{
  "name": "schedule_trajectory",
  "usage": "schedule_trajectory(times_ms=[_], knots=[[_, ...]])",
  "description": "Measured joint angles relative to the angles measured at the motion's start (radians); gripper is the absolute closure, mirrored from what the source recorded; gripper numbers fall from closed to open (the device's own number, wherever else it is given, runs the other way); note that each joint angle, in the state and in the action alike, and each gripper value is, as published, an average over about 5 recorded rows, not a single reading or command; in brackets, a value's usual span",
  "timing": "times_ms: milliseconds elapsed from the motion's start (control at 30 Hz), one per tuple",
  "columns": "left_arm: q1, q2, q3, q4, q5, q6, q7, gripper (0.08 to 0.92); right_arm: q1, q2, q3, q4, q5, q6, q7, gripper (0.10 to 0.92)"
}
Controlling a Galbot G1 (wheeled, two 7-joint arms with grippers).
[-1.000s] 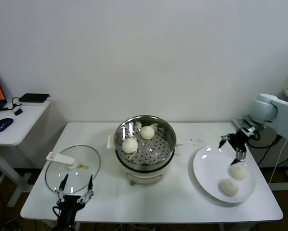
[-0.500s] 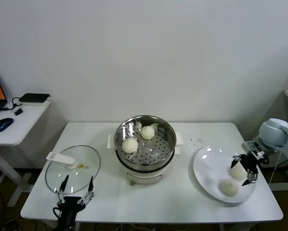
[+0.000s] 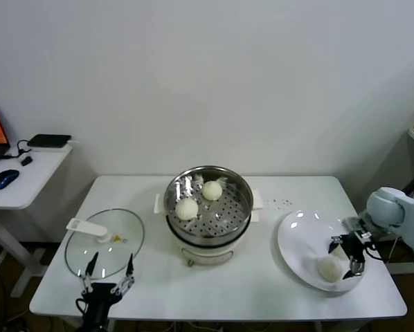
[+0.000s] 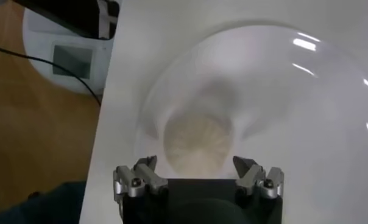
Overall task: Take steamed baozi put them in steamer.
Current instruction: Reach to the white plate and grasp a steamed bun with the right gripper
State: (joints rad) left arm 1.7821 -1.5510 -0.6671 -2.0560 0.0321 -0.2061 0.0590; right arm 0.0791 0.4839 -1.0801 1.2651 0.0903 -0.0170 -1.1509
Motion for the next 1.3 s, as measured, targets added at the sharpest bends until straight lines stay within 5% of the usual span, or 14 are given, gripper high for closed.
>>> schedule_trajectory(times_ms=[1300], knots=[[-0.023, 0.014, -0.013, 0.008, 0.000, 0.009, 0.006, 0.177, 0.045, 0.053, -0.005, -0.014, 0.021, 0.014, -0.017, 0.287]])
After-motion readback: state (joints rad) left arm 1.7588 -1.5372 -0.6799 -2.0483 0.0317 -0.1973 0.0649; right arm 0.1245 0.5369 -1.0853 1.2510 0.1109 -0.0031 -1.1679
